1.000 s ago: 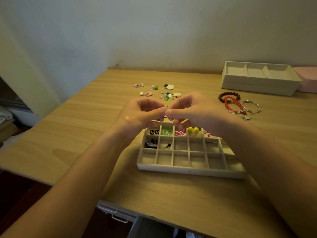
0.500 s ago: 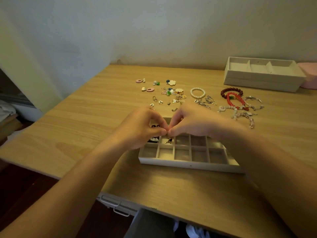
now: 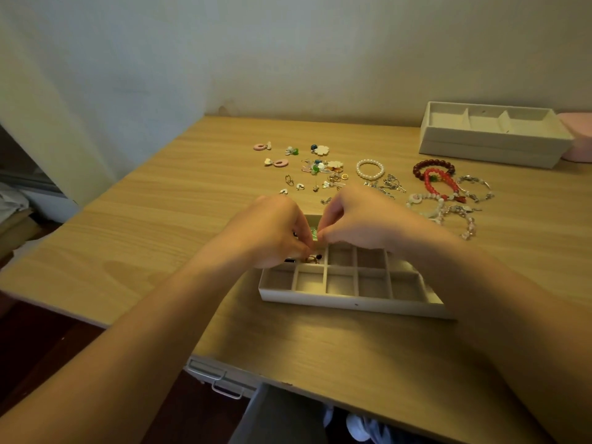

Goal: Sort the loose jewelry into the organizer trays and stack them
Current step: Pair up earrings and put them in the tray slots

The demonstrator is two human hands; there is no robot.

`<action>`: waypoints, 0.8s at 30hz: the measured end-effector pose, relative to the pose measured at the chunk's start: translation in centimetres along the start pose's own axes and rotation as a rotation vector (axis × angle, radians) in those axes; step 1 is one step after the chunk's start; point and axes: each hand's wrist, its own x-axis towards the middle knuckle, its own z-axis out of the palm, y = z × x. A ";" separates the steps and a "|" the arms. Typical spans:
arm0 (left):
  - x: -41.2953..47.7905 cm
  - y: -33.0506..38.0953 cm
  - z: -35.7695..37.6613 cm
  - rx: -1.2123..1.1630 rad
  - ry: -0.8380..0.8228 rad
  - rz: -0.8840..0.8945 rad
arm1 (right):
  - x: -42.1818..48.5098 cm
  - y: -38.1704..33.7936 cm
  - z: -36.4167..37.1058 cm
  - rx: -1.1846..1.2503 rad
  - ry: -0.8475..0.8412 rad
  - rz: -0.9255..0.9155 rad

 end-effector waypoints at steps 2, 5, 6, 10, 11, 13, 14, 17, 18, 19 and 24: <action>0.2 0.3 0.0 0.023 -0.027 -0.020 | 0.0 0.3 -0.6 0.039 0.024 0.008; 0.6 0.7 0.2 0.047 -0.044 -0.045 | -0.1 0.5 -0.9 0.084 0.026 0.018; 0.7 0.8 0.3 0.058 -0.043 -0.046 | -0.1 0.5 -0.9 0.094 0.021 0.020; 0.7 0.6 0.6 0.020 -0.046 -0.025 | 0.1 0.5 -0.7 0.100 0.001 0.022; 0.6 0.4 0.7 -0.003 -0.053 -0.006 | 0.1 0.5 -0.7 0.107 0.002 0.020; 0.4 0.0 0.6 -0.069 -0.073 0.027 | 0.1 0.5 -0.8 0.127 0.008 0.019; 0.3 -0.2 0.4 -0.118 -0.075 0.029 | 0.1 0.5 -0.8 0.134 0.009 0.019; -0.1 -0.5 -0.1 -0.213 -0.054 0.007 | 0.1 0.5 -1.0 0.137 0.002 0.020; -0.1 -0.5 -0.2 -0.219 -0.061 0.001 | 0.1 0.5 -1.1 0.140 -0.004 0.024; -0.2 -0.5 -0.3 -0.218 -0.079 -0.007 | 0.1 0.5 -1.1 0.144 -0.008 0.028; -0.3 0.2 -0.1 -0.190 -0.137 -0.040 | 0.2 0.6 -1.2 0.167 -0.027 0.035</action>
